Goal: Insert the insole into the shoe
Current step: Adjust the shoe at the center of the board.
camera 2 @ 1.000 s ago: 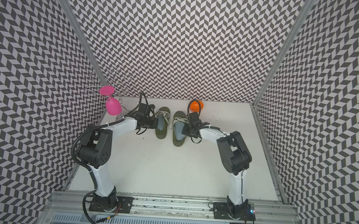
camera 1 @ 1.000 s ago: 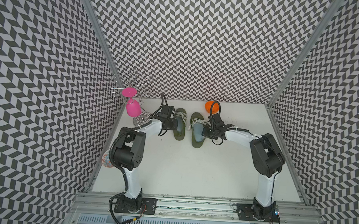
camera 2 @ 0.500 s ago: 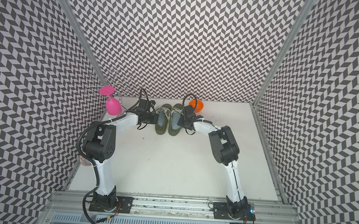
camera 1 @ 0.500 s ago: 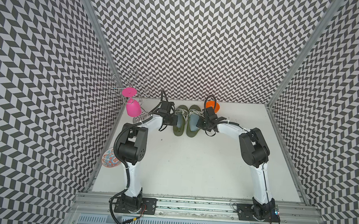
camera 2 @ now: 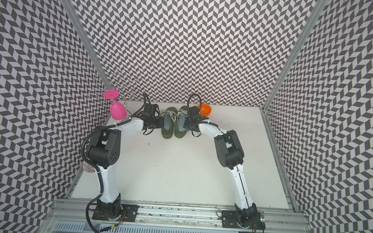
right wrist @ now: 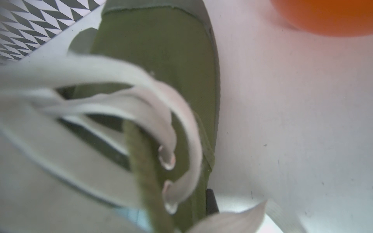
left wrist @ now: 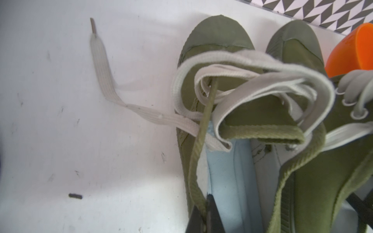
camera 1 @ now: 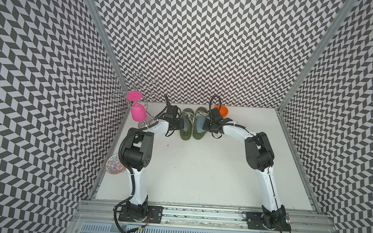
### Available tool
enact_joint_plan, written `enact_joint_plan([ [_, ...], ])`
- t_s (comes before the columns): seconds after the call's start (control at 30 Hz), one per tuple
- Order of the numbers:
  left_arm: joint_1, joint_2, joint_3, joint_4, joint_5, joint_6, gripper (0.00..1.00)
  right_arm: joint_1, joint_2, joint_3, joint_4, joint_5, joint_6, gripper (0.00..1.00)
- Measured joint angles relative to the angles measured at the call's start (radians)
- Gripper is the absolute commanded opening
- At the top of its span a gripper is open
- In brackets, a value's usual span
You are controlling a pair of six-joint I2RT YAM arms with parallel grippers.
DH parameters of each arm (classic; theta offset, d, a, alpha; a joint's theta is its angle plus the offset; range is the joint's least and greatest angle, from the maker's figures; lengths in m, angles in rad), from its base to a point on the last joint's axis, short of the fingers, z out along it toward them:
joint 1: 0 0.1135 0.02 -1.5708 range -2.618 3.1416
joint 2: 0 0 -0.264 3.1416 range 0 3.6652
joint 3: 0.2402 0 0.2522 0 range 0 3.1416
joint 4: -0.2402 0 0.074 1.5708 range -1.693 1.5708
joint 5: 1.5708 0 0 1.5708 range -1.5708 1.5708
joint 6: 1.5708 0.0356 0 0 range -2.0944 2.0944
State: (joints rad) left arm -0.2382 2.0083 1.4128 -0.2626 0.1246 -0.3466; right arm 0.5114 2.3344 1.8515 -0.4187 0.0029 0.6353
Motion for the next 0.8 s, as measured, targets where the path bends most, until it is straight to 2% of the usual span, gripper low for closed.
enact_joint_plan([
  [0.27, 0.002, -0.01, -0.01, 0.011, -0.023, -0.041, 0.0, -0.003, 0.0, 0.008, -0.019, 0.011, -0.027, 0.08],
  [0.53, 0.003, -0.035, -0.024, 0.028, -0.021, -0.059, 0.0, -0.004, -0.005, 0.011, 0.01, 0.019, -0.042, 0.31],
  [0.8, 0.003, -0.035, -0.038, 0.046, 0.003, -0.076, 0.0, -0.013, -0.005, 0.011, 0.047, -0.008, -0.024, 0.26],
])
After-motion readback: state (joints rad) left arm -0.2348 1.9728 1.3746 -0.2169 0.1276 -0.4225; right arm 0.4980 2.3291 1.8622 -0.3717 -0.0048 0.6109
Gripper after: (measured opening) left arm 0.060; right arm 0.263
